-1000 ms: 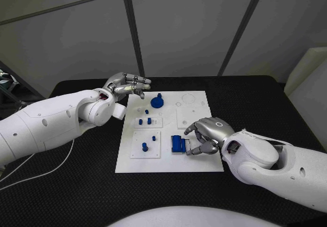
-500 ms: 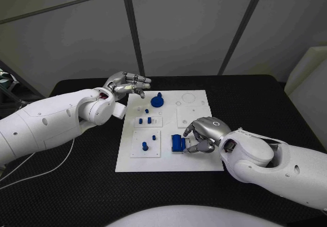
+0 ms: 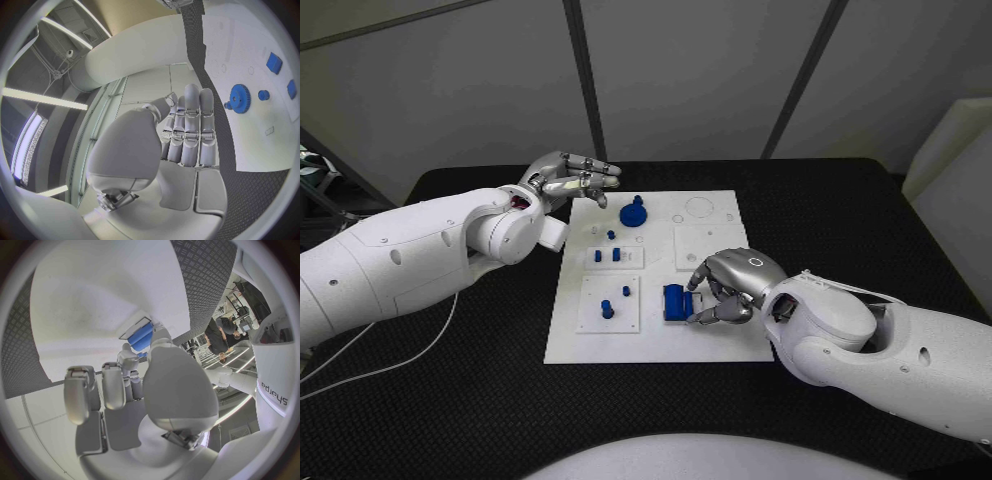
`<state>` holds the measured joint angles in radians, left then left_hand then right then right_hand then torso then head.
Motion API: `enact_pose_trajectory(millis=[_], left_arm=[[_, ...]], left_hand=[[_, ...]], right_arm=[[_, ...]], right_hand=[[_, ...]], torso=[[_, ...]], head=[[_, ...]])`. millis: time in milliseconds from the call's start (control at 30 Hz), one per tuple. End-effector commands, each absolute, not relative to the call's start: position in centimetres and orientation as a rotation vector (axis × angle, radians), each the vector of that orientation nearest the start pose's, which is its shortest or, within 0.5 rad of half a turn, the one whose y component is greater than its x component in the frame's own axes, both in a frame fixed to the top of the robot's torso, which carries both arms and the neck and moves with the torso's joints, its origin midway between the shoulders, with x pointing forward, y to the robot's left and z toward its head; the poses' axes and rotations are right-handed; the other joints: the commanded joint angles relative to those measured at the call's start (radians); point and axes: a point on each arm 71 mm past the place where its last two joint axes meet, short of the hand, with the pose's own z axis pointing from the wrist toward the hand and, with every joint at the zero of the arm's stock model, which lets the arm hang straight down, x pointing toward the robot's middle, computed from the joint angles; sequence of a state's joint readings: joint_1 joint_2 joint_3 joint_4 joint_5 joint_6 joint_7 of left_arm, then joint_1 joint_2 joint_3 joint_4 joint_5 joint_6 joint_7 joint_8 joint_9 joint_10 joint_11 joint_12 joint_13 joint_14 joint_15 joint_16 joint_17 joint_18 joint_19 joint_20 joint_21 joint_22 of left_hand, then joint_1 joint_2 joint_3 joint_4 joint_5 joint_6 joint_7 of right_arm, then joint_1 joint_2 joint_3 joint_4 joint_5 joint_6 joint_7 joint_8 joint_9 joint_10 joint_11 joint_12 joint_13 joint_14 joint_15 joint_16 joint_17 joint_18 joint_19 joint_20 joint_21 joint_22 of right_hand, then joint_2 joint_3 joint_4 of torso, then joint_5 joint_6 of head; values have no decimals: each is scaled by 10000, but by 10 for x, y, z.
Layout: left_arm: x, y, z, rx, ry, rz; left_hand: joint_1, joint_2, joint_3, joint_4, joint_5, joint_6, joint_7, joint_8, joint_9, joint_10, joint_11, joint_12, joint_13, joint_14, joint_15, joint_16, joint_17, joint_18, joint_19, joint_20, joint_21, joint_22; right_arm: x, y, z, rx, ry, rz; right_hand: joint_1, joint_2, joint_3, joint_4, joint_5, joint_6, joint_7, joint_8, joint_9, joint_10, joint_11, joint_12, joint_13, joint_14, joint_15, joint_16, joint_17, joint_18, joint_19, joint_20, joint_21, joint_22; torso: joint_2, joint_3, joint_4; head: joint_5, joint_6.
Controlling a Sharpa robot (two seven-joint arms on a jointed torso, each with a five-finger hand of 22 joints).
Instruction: Assemble the parts on the task board
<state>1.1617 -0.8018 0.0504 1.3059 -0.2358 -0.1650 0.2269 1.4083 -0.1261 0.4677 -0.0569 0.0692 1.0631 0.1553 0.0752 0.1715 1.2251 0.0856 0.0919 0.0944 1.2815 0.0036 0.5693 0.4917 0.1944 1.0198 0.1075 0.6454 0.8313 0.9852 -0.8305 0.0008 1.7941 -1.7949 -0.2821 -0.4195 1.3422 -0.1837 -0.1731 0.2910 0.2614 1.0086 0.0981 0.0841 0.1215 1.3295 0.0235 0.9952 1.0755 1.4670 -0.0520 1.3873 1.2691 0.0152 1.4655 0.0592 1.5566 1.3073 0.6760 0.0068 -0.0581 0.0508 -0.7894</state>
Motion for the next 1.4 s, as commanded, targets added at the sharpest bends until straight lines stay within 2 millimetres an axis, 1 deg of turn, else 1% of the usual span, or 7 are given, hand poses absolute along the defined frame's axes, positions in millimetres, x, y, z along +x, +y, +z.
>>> enact_pose_trajectory(millis=[33,667,900,1200,1267,1333,1400], left_arm=[[527,246,-187,-9897,15654,-13964],[528,246,-187,-9939,15679,-13905],[528,247,-187,-9955,15694,-13883],[527,247,-188,-9964,15709,-13874],[527,247,-188,-9970,15718,-13867],[527,247,-188,-9974,15728,-13864],[527,247,-188,-9978,15734,-13860]], left_hand=[[15,96,-29,-28,-2,43,52,-69,-9,-28,36,46,-11,13,26,-57,-16,-119,-20,25,-14,4],[16,100,-31,-34,0,39,53,-72,-12,-33,37,45,-13,14,28,-63,-18,-120,-20,25,-15,7],[16,100,-31,-34,0,39,53,-72,-12,-33,37,45,-13,14,28,-63,-18,-120,-20,25,-15,7],[16,100,-31,-34,0,39,53,-72,-12,-33,37,45,-13,14,28,-63,-18,-120,-20,25,-15,7],[16,100,-31,-34,0,39,53,-72,-12,-33,37,45,-13,14,28,-63,-18,-120,-20,25,-15,7],[16,100,-31,-34,0,39,53,-72,-12,-33,37,45,-13,14,28,-63,-18,-120,-20,25,-15,7],[16,100,-31,-34,0,39,53,-72,-12,-33,37,45,-13,14,28,-63,-18,-120,-20,25,-15,7]], right_arm=[[394,-129,-232,-3037,17401,5703],[394,-126,-234,-3203,17453,5793],[394,-125,-233,-3127,17343,5872],[394,-123,-230,-2940,17063,6056],[394,-123,-229,-2877,16958,6126],[393,-124,-229,-2832,16875,6184],[393,-124,-228,-2802,16814,6229]], right_hand=[[45,-24,55,-17,40,13,33,-39,-31,-53,-41,-67,-32,391,-44,-49,-14,-111,986,-52,-20,2547],[378,-12,122,-66,5,15,39,-127,-115,-69,-39,-8,-21,399,-44,-39,28,-115,993,-60,-4,2556],[667,258,252,-150,54,106,20,-140,-169,-32,-56,104,33,410,-59,-25,70,-123,1006,-72,27,2573],[745,589,288,-268,175,389,-35,-80,-191,148,-109,451,273,437,-98,30,171,-147,1046,-105,124,2625],[734,666,275,-298,249,475,-52,-66,-196,196,-125,543,336,443,-110,44,194,-152,1053,-117,142,2635],[696,727,219,-339,826,568,-71,-78,-222,224,-148,608,371,448,-131,52,215,-152,1053,-140,142,2635],[682,750,191,-358,1016,604,-78,-89,-237,234,-155,637,387,451,-138,60,231,-152,1053,-147,142,2635]], torso=[[-1,1,-4],[-2,-2,-3],[3,2,-6],[-4,-1,-9],[-5,1,-10],[-3,2,-8],[-5,2,-6]], head=[[5,-7],[14,-26],[9,-24],[10,-31],[10,-32],[13,-25],[11,-26]])
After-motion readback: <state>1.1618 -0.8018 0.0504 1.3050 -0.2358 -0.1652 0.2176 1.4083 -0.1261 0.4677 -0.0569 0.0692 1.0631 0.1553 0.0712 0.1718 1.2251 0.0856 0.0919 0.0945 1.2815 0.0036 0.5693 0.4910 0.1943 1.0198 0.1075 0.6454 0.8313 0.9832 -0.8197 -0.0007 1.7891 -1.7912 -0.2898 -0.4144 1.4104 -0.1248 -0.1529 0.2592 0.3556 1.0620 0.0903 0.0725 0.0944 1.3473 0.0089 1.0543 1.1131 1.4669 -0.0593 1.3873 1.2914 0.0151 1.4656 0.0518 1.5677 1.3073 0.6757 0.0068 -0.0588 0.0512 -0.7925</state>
